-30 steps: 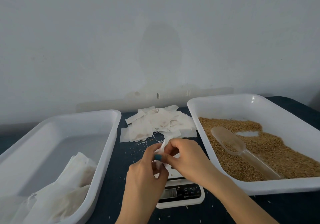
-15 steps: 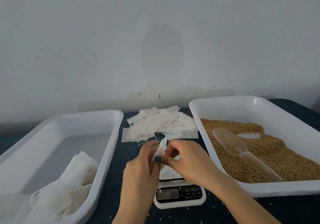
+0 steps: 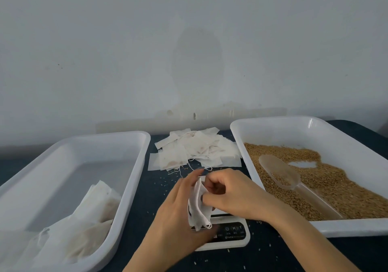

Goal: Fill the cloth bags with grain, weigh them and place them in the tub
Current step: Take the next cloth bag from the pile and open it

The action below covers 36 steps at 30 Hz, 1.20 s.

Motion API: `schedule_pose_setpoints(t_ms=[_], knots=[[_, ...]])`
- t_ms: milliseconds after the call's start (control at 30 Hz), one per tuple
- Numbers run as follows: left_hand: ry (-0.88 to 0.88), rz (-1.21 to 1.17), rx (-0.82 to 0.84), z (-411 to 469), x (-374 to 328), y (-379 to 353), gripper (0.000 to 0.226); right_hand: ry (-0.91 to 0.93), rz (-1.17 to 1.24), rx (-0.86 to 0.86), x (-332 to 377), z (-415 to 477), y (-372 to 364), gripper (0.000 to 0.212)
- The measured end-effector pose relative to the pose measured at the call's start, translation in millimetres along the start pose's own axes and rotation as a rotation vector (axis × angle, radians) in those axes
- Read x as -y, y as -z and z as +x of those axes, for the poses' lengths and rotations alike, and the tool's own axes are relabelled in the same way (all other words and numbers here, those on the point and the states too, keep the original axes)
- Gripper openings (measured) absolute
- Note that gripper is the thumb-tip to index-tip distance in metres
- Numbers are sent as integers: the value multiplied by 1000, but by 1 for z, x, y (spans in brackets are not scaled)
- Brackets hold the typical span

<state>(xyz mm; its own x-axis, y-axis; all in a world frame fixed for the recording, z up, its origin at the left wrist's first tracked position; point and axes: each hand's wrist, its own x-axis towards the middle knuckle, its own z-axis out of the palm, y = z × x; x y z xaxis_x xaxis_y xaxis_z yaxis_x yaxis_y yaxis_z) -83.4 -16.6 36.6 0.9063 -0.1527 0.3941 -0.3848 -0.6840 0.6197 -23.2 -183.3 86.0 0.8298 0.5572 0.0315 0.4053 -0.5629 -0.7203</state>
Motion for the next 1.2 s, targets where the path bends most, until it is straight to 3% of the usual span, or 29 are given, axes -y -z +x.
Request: schedule_pose_setpoints(t_ms=[200,300,433,500,533,633,800,1000,1100,1200], knots=[[-3,-48,-63,3,12,-3,44,-11,-30,-26,-3,-4,6,17],[8,-65,-57,4,18,-6,32,-8,-135,-129,-5,-6,5,21],[44,-61,-52,7,30,-11,26,166,-149,-306,-8,-7,-1,13],[54,-70,-60,10,34,-12,27,243,-160,-304,-8,-7,-3,10],[55,-75,-64,11,36,-13,27,262,-188,-279,-9,-8,-5,18],[34,-51,-58,18,39,-13,23,230,-323,-247,-13,-7,-11,38],[14,41,-12,38,39,-16,18,201,-259,-320,-18,1,-12,11],[32,61,17,76,47,-24,25,181,-172,-297,-23,14,-1,10],[100,78,-8,82,57,-28,27,76,-252,-338,-39,7,29,10],[144,63,-40,77,69,-32,25,-210,-479,-358,-75,-7,76,12]])
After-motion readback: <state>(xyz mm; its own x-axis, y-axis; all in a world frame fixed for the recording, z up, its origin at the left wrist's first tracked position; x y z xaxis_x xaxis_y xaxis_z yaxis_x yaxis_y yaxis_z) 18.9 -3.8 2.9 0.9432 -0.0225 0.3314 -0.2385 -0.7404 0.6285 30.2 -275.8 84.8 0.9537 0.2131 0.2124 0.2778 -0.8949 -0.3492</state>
